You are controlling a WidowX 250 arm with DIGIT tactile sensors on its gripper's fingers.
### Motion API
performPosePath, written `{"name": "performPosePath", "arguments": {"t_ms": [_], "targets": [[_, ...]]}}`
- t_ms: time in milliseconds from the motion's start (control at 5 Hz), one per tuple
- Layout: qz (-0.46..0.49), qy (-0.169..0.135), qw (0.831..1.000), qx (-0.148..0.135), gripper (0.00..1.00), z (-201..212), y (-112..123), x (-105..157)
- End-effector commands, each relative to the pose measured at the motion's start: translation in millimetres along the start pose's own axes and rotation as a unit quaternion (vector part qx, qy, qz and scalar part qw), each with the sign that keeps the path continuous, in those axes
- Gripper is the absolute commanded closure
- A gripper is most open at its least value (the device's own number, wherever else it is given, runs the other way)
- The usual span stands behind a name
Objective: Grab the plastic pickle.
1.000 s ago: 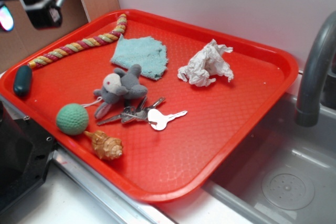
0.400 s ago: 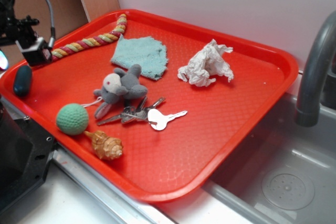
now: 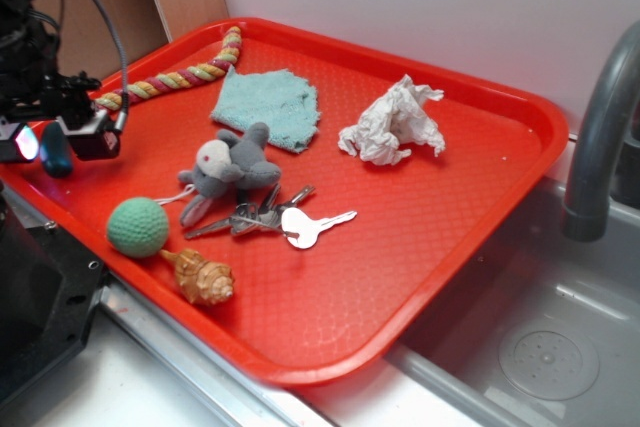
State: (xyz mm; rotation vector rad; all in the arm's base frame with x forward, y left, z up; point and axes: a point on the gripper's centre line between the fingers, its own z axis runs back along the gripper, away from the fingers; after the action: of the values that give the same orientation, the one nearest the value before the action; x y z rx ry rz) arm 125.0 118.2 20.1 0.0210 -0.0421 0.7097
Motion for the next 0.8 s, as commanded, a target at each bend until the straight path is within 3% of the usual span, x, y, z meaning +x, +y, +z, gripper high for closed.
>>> {"name": "performPosePath", "arguments": {"t_ms": [0,200,400,600], "targets": [[-0.086,0.019,0.996,0.014,0.00,-17,-18,-10],[-0.166,0.037,0.985,-0.039,1.00,-3,-25,-20],[-0.246,0.025,0.968,-0.043,1.00,46,-63,-11],[-0.297,0.007,0.954,-0.046,1.00,97,-75,-21]]}}
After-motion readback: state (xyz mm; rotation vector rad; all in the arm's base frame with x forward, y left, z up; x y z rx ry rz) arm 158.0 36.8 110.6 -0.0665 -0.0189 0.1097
